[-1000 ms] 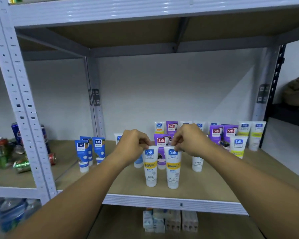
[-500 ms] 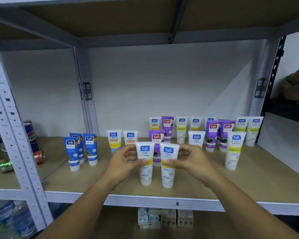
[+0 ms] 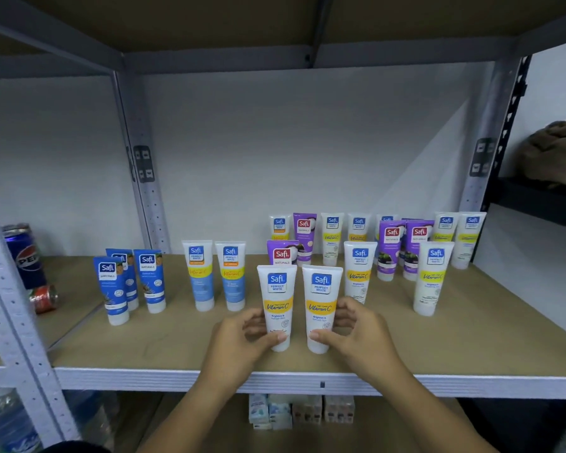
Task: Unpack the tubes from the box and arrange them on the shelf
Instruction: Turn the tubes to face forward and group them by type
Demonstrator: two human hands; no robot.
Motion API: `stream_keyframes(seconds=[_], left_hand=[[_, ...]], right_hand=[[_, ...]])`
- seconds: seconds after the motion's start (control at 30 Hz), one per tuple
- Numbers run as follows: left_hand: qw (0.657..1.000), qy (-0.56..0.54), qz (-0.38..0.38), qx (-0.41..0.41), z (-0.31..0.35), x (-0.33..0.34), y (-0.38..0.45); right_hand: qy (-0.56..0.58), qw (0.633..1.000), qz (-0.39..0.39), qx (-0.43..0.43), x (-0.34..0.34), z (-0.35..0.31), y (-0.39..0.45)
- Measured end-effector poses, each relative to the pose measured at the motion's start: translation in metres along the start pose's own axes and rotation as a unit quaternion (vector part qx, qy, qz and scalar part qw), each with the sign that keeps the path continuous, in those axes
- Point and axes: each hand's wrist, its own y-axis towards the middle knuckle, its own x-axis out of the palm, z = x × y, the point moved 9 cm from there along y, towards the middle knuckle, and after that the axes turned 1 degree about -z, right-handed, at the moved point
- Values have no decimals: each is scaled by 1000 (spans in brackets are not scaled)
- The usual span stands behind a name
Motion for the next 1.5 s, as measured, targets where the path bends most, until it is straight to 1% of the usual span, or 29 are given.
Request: stream_keyframes(seconds=[0.13, 0.27, 0.4, 0.63, 0.93, 1.3, 1.5], left_hand=[[1000, -11, -9, 4, 6, 30, 1], [999, -3, -27, 22, 19, 61, 4], [999, -10, -39, 18, 28, 88, 10], [998, -21, -64, 12, 38, 122, 21], [999, -24, -48, 9, 38, 129, 27], [998, -22, -57, 6, 37, 132, 33], [999, -15, -49, 10, 36, 132, 34]], right_hand=[[2, 1000, 10, 18, -28, 13, -1], [3, 999, 27, 20, -59, 21, -7], [-4, 998, 51, 21, -86, 34, -10], [-63, 994, 91, 15, -113, 44, -11], [-81, 982, 166, 27, -117, 56, 6], [-103, 980, 166, 36, -107, 69, 33], [-120, 978, 169, 28, -105, 69, 39]])
